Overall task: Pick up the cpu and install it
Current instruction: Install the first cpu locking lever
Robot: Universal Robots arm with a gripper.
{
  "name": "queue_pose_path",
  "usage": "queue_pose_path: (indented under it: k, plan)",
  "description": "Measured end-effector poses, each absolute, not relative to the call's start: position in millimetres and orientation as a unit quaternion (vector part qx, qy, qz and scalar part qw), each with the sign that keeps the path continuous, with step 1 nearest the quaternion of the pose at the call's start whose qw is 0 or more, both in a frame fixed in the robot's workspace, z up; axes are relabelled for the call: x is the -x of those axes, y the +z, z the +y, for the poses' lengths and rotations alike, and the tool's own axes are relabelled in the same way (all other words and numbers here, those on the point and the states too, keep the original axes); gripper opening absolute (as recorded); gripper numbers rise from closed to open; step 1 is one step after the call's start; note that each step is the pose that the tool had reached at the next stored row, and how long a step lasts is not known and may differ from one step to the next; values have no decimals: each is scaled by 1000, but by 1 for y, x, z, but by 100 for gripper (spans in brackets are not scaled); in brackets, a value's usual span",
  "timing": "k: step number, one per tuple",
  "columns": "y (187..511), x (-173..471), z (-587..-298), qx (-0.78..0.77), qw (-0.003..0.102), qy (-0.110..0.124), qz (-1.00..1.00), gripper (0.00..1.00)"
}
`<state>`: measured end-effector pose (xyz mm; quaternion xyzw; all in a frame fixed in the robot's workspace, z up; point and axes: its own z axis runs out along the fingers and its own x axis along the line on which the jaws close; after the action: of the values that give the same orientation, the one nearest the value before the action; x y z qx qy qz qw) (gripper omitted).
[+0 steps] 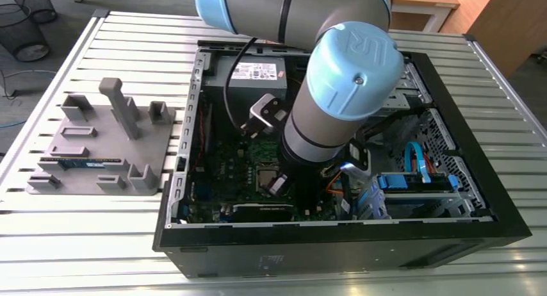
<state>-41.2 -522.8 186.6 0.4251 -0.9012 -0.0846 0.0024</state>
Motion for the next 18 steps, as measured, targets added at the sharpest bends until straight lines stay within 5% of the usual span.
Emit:
queue_pose_path:
  k: [18]
  plan:
    - [187, 41, -525, -445, 4, -85, -891, 11]
